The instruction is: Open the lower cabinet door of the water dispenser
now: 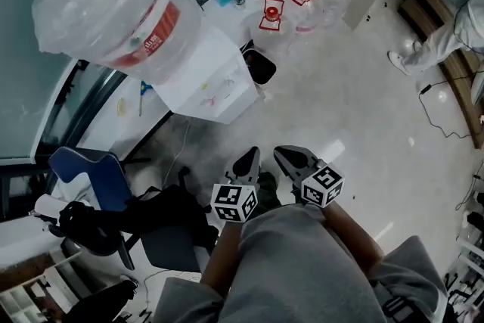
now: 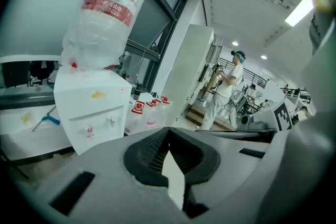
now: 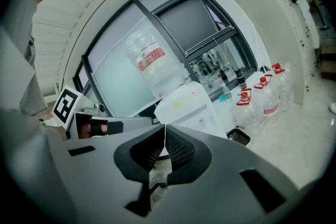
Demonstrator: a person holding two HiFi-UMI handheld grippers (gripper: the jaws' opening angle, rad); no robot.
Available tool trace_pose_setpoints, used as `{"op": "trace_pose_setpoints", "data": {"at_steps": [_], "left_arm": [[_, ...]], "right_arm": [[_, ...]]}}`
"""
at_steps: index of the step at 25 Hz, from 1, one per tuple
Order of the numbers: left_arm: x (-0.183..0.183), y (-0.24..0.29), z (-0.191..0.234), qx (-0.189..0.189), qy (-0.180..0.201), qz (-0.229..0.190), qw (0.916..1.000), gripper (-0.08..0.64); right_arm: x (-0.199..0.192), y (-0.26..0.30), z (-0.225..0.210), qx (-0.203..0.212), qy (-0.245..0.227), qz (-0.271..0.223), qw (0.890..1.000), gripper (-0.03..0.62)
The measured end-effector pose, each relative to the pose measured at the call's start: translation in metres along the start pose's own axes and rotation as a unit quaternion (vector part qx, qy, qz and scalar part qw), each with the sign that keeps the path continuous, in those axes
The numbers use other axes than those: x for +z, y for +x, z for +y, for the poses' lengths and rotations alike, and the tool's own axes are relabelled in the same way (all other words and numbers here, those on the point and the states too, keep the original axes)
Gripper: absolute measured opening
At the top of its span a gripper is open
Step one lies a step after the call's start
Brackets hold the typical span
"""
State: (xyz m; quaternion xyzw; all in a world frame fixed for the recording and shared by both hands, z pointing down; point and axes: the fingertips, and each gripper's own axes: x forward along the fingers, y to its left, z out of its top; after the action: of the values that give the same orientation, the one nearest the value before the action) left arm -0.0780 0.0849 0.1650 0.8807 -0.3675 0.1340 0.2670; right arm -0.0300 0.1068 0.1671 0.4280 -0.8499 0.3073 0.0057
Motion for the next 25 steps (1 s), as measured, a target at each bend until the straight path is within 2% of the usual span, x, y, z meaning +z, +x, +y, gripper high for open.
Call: {"op": "trace_pose_setpoints", "data": {"at_steps": [6, 14, 25], "left_arm": [[0.004, 0.017, 0.041, -0.029, 0.003, 0.023, 0.9993, 0.011], [0.003, 0.052, 0.060, -0.045, -0.003, 0.048, 0.9978, 0.011], [0.027, 0.137, 0.079, -0.007, -0.012, 0.077, 0.9969, 0.011]], "right_arm": [[0.001, 0.034, -0.011, -0.043, 0.009, -0.017, 0.999, 0.014], [0.004, 0.048, -0.041, -0.075, 0.016, -0.020, 0.997, 0.012], [0.029, 0.076, -0.128, -0.065, 0.034, -0.008, 0.997, 0.014]]}}
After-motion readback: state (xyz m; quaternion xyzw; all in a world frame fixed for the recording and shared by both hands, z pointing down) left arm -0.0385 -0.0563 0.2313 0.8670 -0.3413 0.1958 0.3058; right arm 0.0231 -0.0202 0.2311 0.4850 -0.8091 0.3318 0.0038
